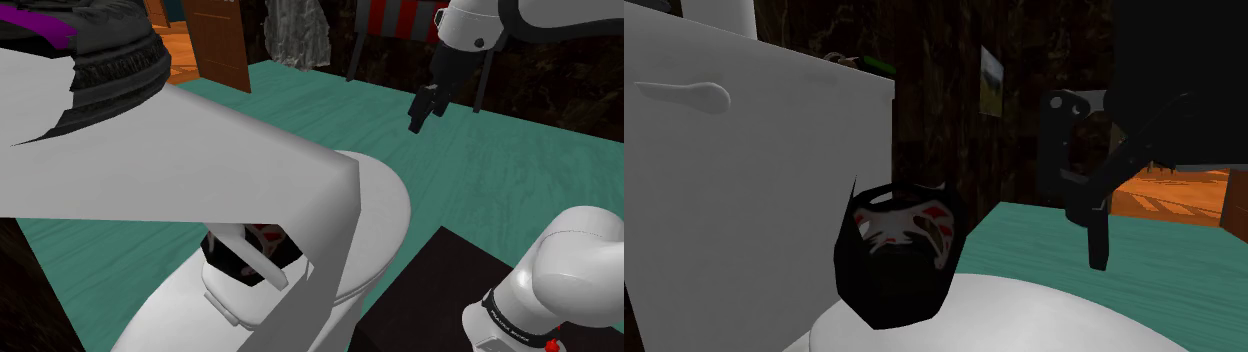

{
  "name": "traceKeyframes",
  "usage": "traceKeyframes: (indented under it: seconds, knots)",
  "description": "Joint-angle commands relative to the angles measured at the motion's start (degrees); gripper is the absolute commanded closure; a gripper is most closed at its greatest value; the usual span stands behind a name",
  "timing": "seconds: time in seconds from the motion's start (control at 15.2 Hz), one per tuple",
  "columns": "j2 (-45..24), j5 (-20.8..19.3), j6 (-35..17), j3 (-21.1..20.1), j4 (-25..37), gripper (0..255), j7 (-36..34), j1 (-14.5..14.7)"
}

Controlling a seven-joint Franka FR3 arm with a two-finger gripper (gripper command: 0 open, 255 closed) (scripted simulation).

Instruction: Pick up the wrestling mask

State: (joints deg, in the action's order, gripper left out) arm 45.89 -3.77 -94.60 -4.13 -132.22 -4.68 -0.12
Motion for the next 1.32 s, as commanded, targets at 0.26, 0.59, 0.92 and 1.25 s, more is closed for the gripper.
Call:
traceKeyframes:
  seconds: [0.26, 0.59, 0.92, 1.25]
  knots:
    - [-4.71, 3.94, -1.68, -1.90, 2.22, 0, -0.41, 2.76]
    - [-10.77, 8.59, -3.54, -4.27, 5.79, 0, -0.61, 6.02]
    - [-16.97, 12.84, -5.03, -6.63, 10.24, 0, -0.58, 9.06]
    - [-23.26, 16.61, -6.07, -9.02, 15.57, 0, -0.43, 11.88]
